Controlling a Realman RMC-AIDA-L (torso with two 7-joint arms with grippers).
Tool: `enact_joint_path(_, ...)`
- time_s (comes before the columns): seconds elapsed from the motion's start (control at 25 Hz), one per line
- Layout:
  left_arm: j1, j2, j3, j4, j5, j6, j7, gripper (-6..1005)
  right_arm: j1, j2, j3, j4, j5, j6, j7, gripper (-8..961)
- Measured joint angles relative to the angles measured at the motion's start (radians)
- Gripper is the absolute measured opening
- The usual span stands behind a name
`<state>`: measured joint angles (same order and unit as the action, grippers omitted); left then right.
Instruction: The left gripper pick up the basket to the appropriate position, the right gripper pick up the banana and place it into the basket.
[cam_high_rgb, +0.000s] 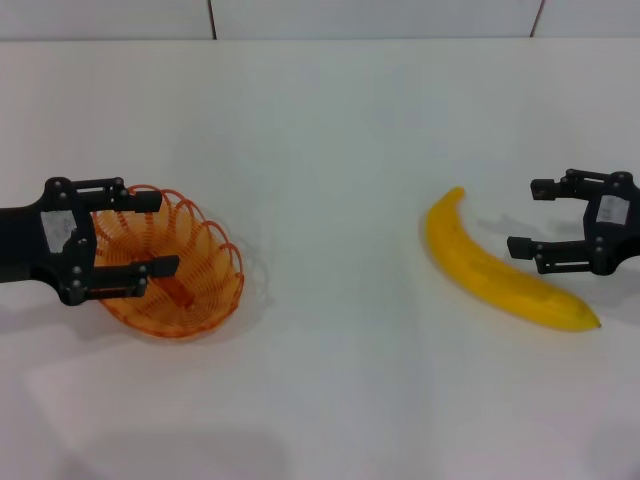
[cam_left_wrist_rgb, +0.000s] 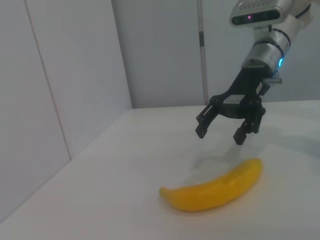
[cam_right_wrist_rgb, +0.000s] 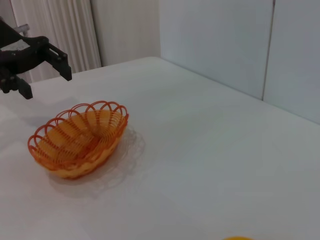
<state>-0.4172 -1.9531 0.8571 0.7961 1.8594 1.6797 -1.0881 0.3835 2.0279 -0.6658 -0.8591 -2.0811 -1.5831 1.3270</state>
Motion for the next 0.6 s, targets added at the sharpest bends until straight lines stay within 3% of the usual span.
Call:
enact_joint_path(0.36, -0.006, -0.003, -0.008, 0.001, -0.002, -0.003, -0.019, 689, 0.001, 0.001, -0.001, 0.009, -0.001, 0.006, 0.000, 890)
enact_joint_path(0.6, -0.027, -0.010, -0.044, 0.073, 0.000, -0.074, -0.240, 683, 0.004, 0.000, -0.001, 0.013, 0.000, 0.009, 0.000, 890)
